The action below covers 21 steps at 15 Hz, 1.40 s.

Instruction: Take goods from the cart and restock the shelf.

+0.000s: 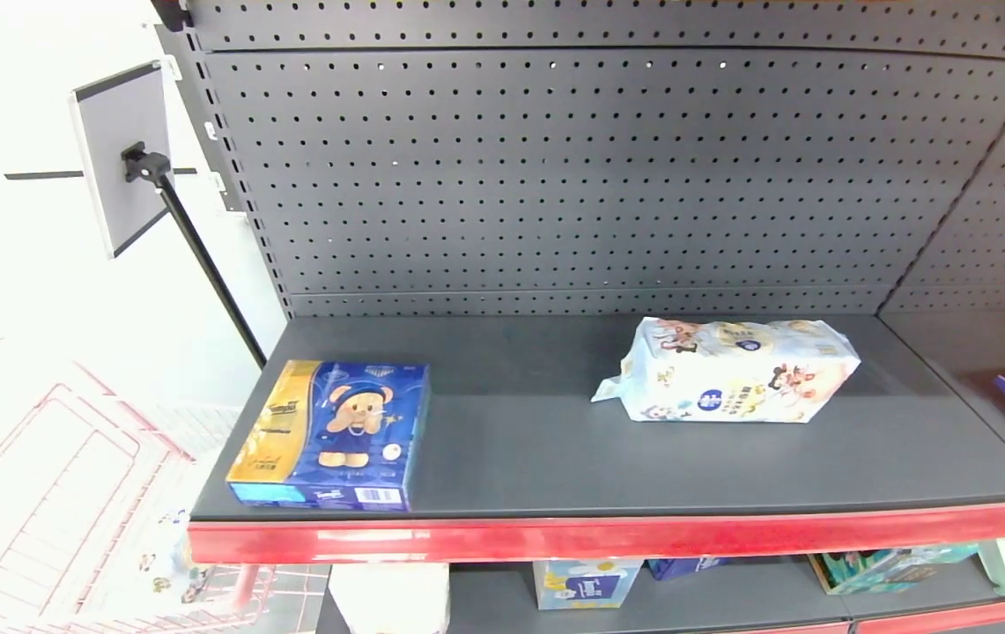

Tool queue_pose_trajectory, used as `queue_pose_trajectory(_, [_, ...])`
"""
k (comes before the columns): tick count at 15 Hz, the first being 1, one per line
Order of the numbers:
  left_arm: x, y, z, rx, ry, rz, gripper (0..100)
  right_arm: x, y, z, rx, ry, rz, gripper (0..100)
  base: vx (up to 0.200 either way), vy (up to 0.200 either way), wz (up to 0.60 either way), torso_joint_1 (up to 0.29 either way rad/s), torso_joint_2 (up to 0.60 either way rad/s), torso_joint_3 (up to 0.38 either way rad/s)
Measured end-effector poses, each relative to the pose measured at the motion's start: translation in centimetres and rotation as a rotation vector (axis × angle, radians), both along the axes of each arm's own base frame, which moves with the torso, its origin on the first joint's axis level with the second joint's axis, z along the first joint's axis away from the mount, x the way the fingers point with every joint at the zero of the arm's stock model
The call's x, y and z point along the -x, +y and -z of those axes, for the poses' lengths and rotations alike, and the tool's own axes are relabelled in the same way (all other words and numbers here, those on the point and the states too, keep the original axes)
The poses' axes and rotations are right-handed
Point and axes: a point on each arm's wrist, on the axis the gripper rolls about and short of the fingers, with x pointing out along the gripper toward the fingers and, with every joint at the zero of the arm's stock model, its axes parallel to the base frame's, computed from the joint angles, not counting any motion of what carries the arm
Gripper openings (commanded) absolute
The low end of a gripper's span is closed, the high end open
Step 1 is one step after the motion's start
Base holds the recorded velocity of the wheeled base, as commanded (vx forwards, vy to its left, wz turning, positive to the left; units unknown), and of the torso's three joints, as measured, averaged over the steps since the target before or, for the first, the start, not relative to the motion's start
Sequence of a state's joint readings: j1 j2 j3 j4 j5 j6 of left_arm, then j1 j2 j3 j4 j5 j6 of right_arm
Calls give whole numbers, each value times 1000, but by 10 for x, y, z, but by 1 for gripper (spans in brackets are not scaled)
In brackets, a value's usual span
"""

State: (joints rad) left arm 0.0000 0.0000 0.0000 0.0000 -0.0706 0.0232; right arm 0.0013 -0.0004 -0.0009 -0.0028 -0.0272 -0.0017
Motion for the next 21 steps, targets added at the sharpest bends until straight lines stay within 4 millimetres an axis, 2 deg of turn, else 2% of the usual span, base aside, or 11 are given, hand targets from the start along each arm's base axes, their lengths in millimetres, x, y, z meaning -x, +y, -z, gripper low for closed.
queue_pose_trajectory(19, [0,0,0,2,0,0,100,0,0,0,2,0,-1,100,0,200,0,1,1,2])
queue_pose_trajectory(21, [0,0,0,2,0,0,100,0,0,0,2,0,-1,100,0,0,0,0,0,0])
